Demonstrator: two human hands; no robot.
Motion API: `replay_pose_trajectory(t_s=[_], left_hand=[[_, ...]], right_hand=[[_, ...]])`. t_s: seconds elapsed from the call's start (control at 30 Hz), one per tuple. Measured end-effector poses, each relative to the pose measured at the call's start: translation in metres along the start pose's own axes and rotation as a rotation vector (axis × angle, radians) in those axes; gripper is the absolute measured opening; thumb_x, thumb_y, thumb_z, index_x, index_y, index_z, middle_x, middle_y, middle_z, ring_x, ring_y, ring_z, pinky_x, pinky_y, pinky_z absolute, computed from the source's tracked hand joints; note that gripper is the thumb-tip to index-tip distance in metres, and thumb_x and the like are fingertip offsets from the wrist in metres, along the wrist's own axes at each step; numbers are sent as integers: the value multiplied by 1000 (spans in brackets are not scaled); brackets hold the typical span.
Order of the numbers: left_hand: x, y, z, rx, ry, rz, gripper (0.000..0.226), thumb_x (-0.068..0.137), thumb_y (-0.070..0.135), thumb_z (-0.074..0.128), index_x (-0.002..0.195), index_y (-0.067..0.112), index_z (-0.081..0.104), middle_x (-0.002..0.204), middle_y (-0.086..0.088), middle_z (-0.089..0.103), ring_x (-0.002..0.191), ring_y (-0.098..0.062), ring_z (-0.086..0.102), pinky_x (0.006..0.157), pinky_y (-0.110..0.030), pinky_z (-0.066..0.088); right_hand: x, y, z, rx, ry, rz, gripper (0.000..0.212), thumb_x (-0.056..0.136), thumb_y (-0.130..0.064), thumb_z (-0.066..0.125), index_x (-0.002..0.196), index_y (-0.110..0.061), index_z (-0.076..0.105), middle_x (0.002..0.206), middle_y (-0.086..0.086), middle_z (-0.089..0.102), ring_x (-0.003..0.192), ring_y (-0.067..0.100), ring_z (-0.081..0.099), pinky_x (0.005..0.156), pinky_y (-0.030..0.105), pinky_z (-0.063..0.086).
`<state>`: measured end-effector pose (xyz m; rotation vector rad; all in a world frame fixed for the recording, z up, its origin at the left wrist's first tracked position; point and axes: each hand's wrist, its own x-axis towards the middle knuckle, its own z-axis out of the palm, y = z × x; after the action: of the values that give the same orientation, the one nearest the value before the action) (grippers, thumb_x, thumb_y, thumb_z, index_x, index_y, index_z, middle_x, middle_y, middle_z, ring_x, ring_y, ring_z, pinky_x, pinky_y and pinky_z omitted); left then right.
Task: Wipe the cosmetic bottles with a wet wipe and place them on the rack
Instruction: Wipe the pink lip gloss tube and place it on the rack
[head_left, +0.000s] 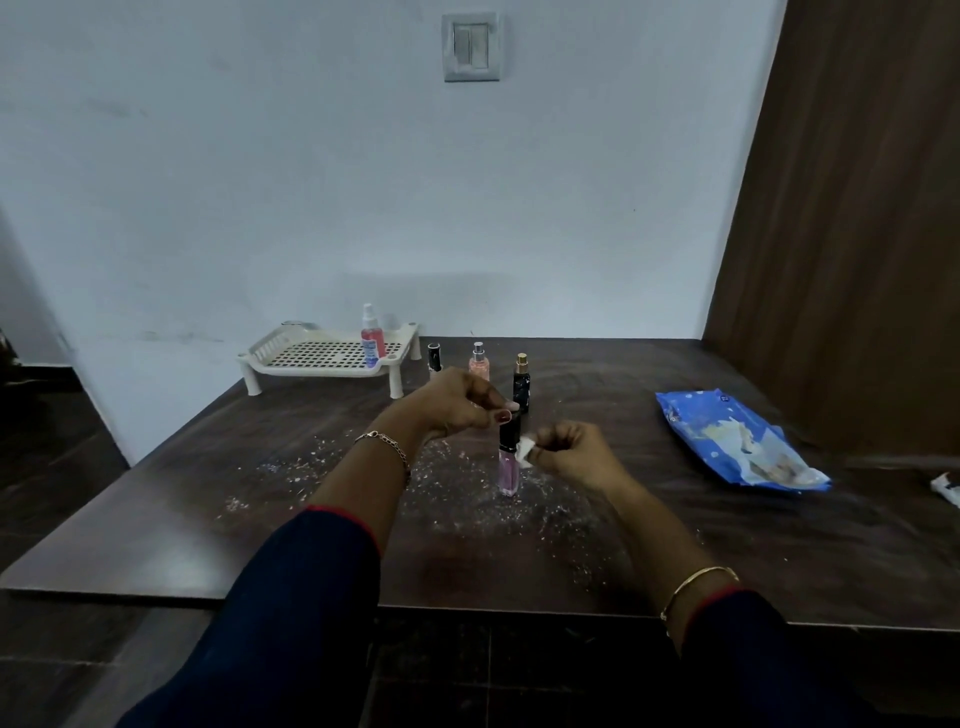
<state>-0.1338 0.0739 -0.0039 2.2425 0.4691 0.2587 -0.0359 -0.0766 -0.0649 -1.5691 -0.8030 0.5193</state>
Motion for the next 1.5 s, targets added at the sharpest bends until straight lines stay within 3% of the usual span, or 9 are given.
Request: replay_pose_trajectory(t_s=[0.27,0.37,0.47,0.63,0.8,1.0,1.07,1.3,1.5], left_hand=[[-1,6,-3,65,-23,9,26,81,-7,64,106,-5,66,102,-11,67,89,-12,58,63,-2,45],[-2,6,-1,53,-19,30,24,82,-3,66,106,-3,67,96,-3,66,88,-7,57,60,2,42],[-2,5,1,68,-7,39,24,82,3,68,106,-1,67,104,-8,69,92,-8,59,75,-9,43],[-2,0,2,42,41,76,23,80,9,72,100,-2,69,101,-15,70,89,-13,61,73,-12,45],[-6,1,6,103,79,109,21,79,16,73,95,2,71,97,-13,72,83,-11,62,80,-24,48],[-7,4,16,284,206,39,15,73,45,75,65,36,65,69,25,63,88,-6,64,97,-52,42],[-8,5,16,285,210,36,15,73,45,74,69,33,66,67,27,59,91,-6,63,100,-54,38],[-7,0,12,221,175,56,14,68,49,76,63,40,66,66,28,64,87,-7,65,96,-55,42],[-8,0,18,204,221,68,14,69,49,75,64,39,67,69,27,65,85,-4,65,94,-54,44]], right_hand=[[4,-27,-1,236,36,-13,17,79,11,64,77,-6,66,66,-3,69,61,2,65,57,12,51],[-5,-8,2,121,35,60,21,78,11,64,73,-9,64,71,2,66,61,5,62,55,13,50],[-11,1,4,4,36,98,22,74,10,69,68,-10,63,69,5,63,63,13,58,56,19,49],[-6,-15,8,-16,164,-29,34,71,10,73,59,-17,56,59,-7,59,51,-1,56,48,11,45],[-11,-1,23,-55,295,-117,37,70,4,76,59,-15,48,59,-1,50,55,10,48,55,21,44],[-10,9,31,-70,385,-142,36,64,-9,85,57,-20,51,55,-5,57,49,5,54,51,22,46],[-10,9,32,-64,379,-159,38,64,-7,84,53,-20,50,52,-6,55,43,-2,49,47,17,44],[-5,19,23,-223,379,-228,34,64,-6,83,48,-17,55,49,-7,56,45,7,48,48,27,45],[-24,17,12,-528,71,-259,23,63,-12,86,57,-21,65,55,-19,58,53,-9,58,48,7,41]])
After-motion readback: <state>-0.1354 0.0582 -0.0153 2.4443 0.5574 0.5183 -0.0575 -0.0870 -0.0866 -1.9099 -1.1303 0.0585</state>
